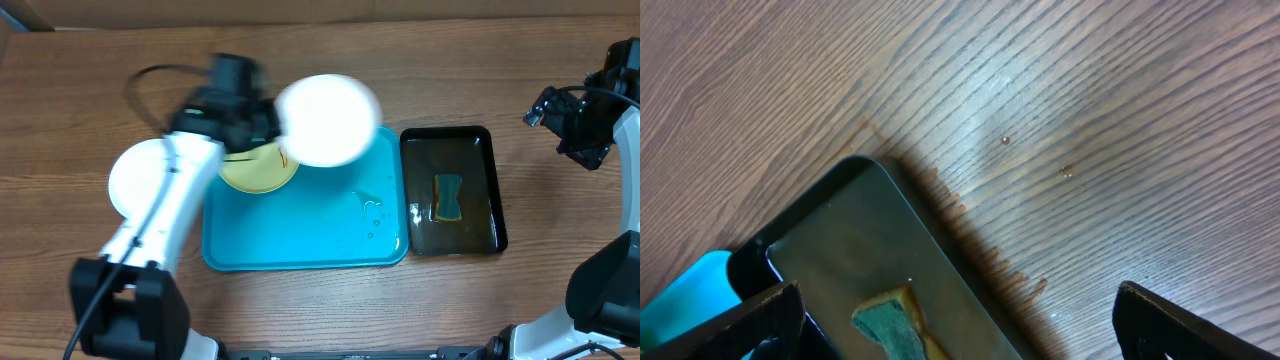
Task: Clean dirty plates on tray and stack at the side
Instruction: 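Carry the pink-white plate left and stack it on the white plate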
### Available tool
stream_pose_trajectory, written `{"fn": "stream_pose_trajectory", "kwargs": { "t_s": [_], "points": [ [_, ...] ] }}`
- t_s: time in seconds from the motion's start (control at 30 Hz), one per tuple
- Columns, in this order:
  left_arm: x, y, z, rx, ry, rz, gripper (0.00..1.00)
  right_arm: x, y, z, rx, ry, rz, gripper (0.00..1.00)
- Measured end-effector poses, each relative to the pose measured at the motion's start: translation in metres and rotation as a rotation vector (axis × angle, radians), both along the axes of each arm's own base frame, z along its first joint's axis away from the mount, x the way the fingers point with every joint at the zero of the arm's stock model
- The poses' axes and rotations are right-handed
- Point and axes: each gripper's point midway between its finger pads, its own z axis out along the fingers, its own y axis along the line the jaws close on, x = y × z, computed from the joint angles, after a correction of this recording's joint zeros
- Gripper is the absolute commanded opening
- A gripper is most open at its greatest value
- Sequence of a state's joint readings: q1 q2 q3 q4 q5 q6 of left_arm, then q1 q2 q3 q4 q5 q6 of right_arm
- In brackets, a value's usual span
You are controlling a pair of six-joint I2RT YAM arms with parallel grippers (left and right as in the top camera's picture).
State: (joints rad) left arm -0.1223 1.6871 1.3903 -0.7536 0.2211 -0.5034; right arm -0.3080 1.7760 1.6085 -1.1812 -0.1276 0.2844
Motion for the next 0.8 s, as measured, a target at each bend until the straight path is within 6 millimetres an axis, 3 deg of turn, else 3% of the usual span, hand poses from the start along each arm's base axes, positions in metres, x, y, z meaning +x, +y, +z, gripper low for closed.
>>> {"fn": "stream_pose_trajectory", "kwargs": {
  "t_s": [0.13,0.27,0.4,0.53,0.8],
  "points": [
    [-0.013,0.106,-0.011,-0.018,0.104,0.257,0.04,0.0,0.0,0.0,0.0,0.001,0.0,1.0],
    [-0.04,0.185,-0.017,-0.036,0.17,0.461,0.04,0.0,0.0,0.0,0.0,0.0,0.0,1.0],
    [-0.071,0.245,-0.021,-0.033,0.21,0.635,0.04,0.0,0.0,0.0,0.0,0.0,0.0,1.0],
    [-0.094,0.277,-0.027,-0.025,0.239,0.735,0.04,0.0,0.0,0.0,0.0,0.001,0.0,1.0],
    [-0.113,0.289,-0.062,0.065,0.282,0.766,0.04,0.0,0.0,0.0,0.0,0.001,0.0,1.0]
  ]
}}
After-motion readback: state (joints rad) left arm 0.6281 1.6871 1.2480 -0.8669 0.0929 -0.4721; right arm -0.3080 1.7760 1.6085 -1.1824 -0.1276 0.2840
